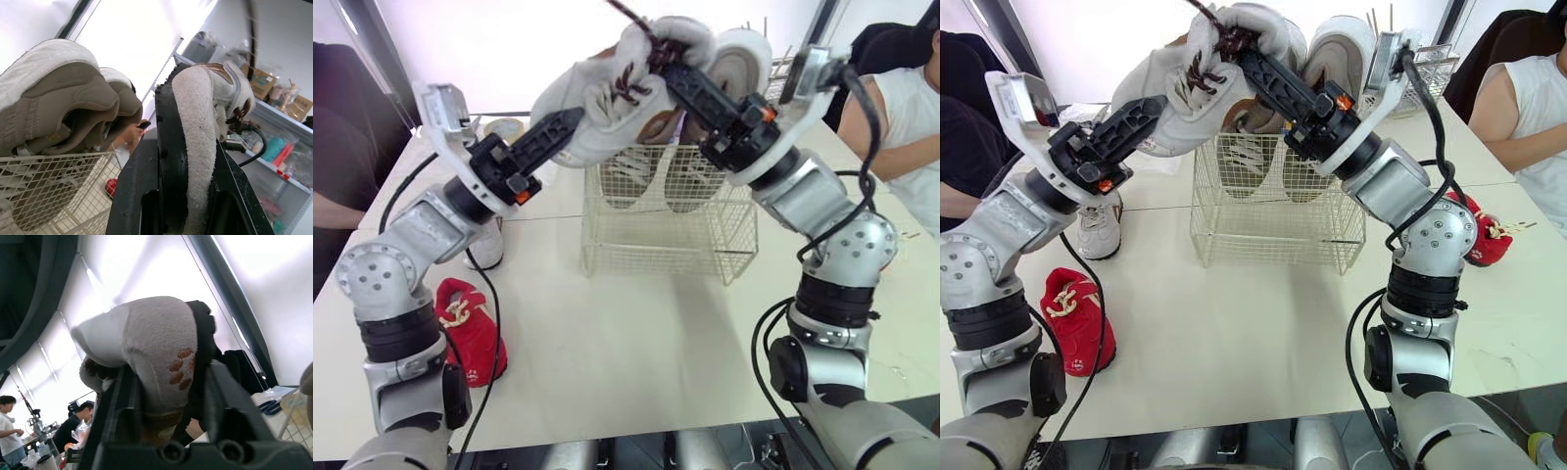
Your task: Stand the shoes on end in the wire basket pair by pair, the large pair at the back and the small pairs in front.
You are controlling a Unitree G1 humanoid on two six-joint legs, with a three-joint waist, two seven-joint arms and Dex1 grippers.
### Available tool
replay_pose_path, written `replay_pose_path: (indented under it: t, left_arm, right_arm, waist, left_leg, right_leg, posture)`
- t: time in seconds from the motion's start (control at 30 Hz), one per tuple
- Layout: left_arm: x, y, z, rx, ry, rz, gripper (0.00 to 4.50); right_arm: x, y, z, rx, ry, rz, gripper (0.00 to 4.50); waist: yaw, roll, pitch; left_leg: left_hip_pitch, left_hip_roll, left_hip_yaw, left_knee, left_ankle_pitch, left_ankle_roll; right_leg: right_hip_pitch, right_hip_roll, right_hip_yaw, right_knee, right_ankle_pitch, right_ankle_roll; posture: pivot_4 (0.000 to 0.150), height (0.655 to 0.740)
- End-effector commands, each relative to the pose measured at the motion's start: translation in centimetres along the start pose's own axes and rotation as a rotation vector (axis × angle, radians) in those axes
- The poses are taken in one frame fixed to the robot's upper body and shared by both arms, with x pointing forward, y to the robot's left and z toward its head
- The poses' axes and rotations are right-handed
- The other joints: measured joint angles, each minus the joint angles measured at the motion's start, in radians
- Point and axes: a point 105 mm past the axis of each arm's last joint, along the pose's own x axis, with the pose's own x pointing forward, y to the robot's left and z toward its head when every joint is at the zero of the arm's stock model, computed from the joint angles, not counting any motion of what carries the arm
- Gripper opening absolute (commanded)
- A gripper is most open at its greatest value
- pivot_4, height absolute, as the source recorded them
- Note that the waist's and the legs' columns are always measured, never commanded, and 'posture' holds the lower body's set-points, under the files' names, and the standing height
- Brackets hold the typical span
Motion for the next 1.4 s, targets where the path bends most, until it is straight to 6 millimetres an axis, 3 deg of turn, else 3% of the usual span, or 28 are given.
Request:
replay_pose_path:
  t: [0.03, 0.1, 0.13, 0.33, 0.37, 0.57, 0.73, 0.97, 1.3, 1.4]
  left_arm:
    - [0.3, -1.3, -0.3, 0.051, 0.031, -0.034, 0.26]
    - [0.2, -1.2, -0.6, 0.059, 0.058, -0.021, 0.26]
    - [0.0, -1.0, -0.9, 0.069, 0.084, -0.007, 1.31]
    - [-2.0, -0.1, -1.5, 0.196, 0.228, 0.07, 4.2]
    - [-2.8, 0.2, -1.4, 0.226, 0.259, 0.094, 4.46]
    - [-5.7, 1.6, -0.7, 0.338, 0.362, 0.195, 4.46]
    - [-6.0, 2.0, -0.9, 0.374, 0.367, 0.212, 4.46]
    - [-6.0, 2.0, -1.5, 0.401, 0.361, 0.219, 4.46]
    - [-5.8, 2.0, -1.3, 0.419, 0.346, 0.22, 4.46]
    - [-5.9, 2.0, -1.3, 0.422, 0.346, 0.228, 4.5]
  right_arm:
    - [1.3, 1.9, 0.2, -0.039, 0.015, 0.089, 0.48]
    - [1.3, 1.9, 0.4, -0.055, 0.018, 0.083, 0.48]
    - [1.4, 1.9, 0.6, -0.066, 0.021, 0.08, 0.48]
    - [0.9, 2.2, 2.5, -0.226, 0.107, 0.089, 0.48]
    - [0.4, 1.9, 3.2, -0.304, 0.156, 0.082, 0.48]
    - [-2.6, -1.4, 7.6, -0.728, 0.454, 0.01, 0.48]
    - [-4.3, -4.2, 9.1, -0.902, 0.646, -0.009, 0.48]
    - [-6.0, -7.4, 7.5, -1.025, 0.871, 0.049, 0.48]
    - [-7.2, -9.3, 4.6, -0.933, 0.984, 0.121, 0.48]
    - [-8.0, -9.9, 4.0, -0.93, 1.029, 0.112, 1.86]
  waist:
    - [-0.002, 0.0, 0.0]
    - [-0.008, 0.0, 0.0]
    - [-0.009, 0.0, 0.0]
    - [-0.013, 0.001, 0.0]
    - [-0.012, 0.001, 0.0]
    - [-0.012, 0.001, 0.001]
    - [-0.015, 0.001, 0.001]
    - [-0.012, 0.001, 0.001]
    - [-0.012, 0.002, 0.002]
    - [-0.012, 0.002, 0.002]
  left_leg:
    - [0.0, 0.0, 0.0, 0.0, 0.0, 0.0]
    - [0.0, 0.0, 0.0, 0.0, 0.0, 0.0]
    - [0.0, 0.0, 0.0, 0.0, 0.0, 0.0]
    - [0.0, 0.0, 0.0, -0.002, 0.0, 0.0]
    - [0.0, 0.0, 0.0, -0.002, -0.001, 0.001]
    - [0.0, 0.0, 0.001, -0.002, -0.004, 0.003]
    - [0.0, 0.001, 0.002, -0.003, -0.005, 0.002]
    - [0.0, 0.001, 0.002, -0.003, -0.005, 0.001]
    - [0.0, 0.0, 0.001, -0.004, -0.002, -0.005]
    - [0.0, 0.0, 0.001, -0.004, -0.002, -0.004]
  right_leg:
    - [0.0, 0.0, 0.0, 0.0, 0.0, 0.0]
    - [0.0, 0.0, 0.0, 0.0, 0.0, 0.0]
    - [0.0, 0.0, 0.0, 0.0, 0.0, 0.0]
    - [-0.001, 0.0, 0.0, 0.0, 0.0, -0.001]
    - [-0.001, 0.0, 0.0, -0.001, -0.001, -0.001]
    - [0.001, -0.001, -0.001, -0.006, -0.003, -0.005]
    - [0.001, -0.001, -0.001, -0.006, -0.003, -0.005]
    - [0.0, -0.002, 0.0, -0.006, -0.003, -0.005]
    - [-0.001, -0.001, 0.0, -0.005, -0.001, -0.002]
    - [0.0, -0.001, -0.001, -0.005, -0.001, -0.002]
  posture:
    - [0.15, 0.74]
    - [0.15, 0.74]
    - [0.15, 0.74]
    - [0.15, 0.74]
    - [0.15, 0.74]
    - [0.15, 0.74]
    - [0.15, 0.74]
    - [0.15, 0.74]
    - [0.15, 0.74]
    - [0.15, 0.74]
